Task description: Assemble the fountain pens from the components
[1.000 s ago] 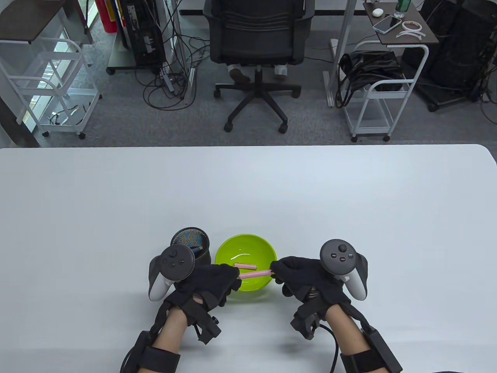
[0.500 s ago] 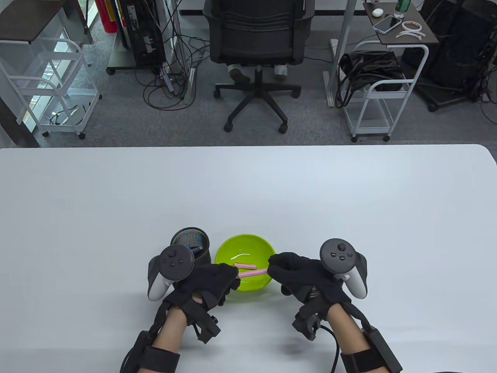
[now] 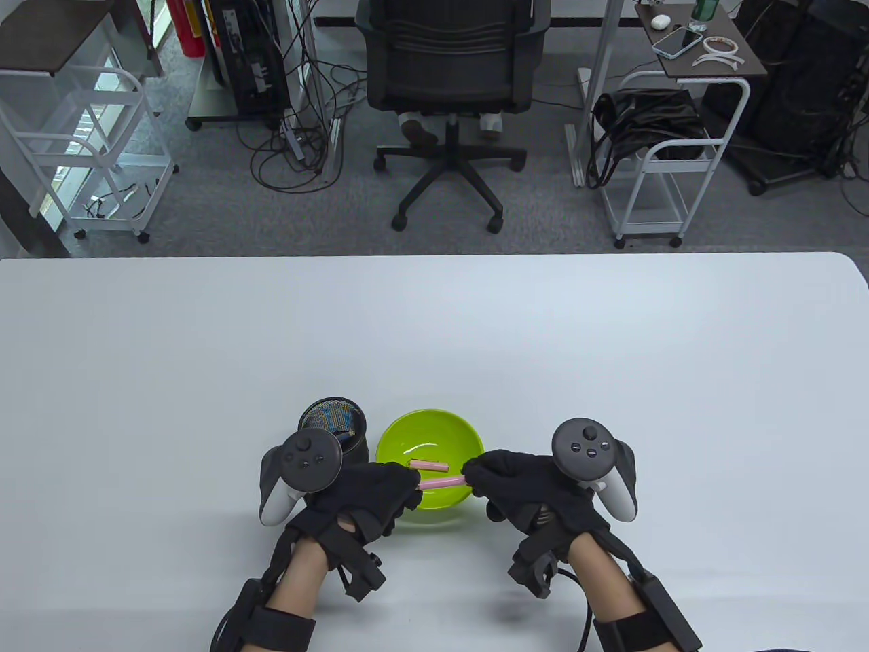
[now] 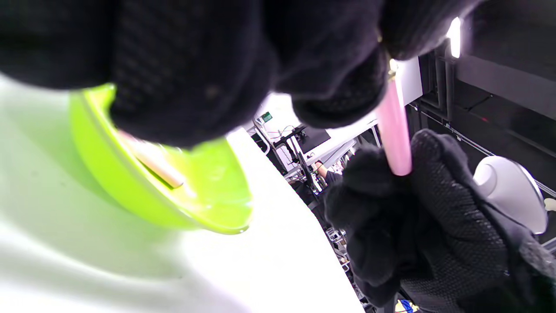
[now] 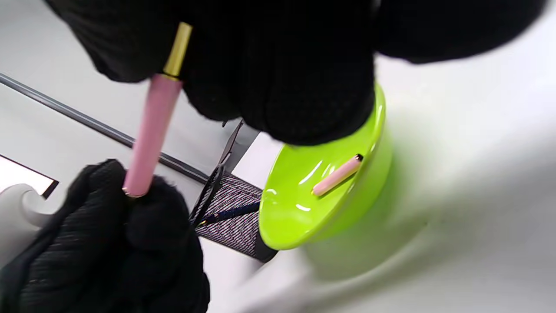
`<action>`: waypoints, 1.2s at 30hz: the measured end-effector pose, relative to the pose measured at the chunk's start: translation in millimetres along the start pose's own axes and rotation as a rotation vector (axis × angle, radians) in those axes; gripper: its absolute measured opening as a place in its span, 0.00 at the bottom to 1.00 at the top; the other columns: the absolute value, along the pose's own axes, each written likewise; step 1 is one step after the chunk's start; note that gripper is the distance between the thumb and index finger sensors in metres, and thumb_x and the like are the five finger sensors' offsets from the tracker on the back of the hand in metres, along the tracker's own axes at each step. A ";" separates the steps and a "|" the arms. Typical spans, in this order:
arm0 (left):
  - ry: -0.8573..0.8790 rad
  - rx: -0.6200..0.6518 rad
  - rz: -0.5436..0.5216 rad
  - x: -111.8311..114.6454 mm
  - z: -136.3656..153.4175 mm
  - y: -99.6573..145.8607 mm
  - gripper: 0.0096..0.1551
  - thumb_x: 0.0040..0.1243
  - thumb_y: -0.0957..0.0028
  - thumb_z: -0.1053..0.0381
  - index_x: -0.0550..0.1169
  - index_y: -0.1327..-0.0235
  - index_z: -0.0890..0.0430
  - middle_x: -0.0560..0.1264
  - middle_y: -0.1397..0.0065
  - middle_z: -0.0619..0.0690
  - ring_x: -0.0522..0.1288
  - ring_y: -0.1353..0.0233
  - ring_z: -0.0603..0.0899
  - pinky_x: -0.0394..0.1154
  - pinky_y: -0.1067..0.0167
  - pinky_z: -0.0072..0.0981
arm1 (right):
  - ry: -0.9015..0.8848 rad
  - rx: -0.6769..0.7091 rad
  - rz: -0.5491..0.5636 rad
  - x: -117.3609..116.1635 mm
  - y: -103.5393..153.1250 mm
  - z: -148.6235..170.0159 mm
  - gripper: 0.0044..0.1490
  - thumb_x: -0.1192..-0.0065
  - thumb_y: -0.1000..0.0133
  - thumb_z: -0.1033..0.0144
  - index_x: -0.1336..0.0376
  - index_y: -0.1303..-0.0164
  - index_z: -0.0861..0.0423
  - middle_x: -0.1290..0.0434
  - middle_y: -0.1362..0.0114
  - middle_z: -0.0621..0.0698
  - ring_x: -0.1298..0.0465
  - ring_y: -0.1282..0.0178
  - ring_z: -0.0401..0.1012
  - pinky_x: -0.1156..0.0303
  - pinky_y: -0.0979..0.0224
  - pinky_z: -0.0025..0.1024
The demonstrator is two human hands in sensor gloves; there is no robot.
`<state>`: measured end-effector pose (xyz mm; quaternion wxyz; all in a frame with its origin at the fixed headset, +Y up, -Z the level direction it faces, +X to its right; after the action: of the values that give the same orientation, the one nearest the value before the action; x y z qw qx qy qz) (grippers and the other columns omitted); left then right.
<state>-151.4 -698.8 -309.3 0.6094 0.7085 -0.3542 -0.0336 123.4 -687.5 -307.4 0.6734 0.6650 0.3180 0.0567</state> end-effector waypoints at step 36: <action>0.062 0.017 -0.019 1.4 -0.5 -0.2 0.27 0.60 0.47 0.34 0.88 0.64 0.56 0.84 0.73 0.46 0.85 0.67 0.52 0.82 0.64 0.50 | 0.005 0.043 -0.047 2.5 -0.7 -5.2 0.30 0.35 0.51 0.51 0.24 0.49 0.58 0.17 0.59 0.52 0.16 0.74 0.41 0.20 0.75 0.39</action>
<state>-150.0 -699.2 -308.8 0.6135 0.7178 -0.3287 -0.0144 122.5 -681.9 -308.4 0.6594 0.6714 0.3362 0.0355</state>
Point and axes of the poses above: the tracker on the back of each hand, its own z axis roughly to the little-finger side, its own y axis roughly from the fingertips to the wrist, x = y × z, the point moved 1 cm from there along -y, roughly from the wrist to the fingertips
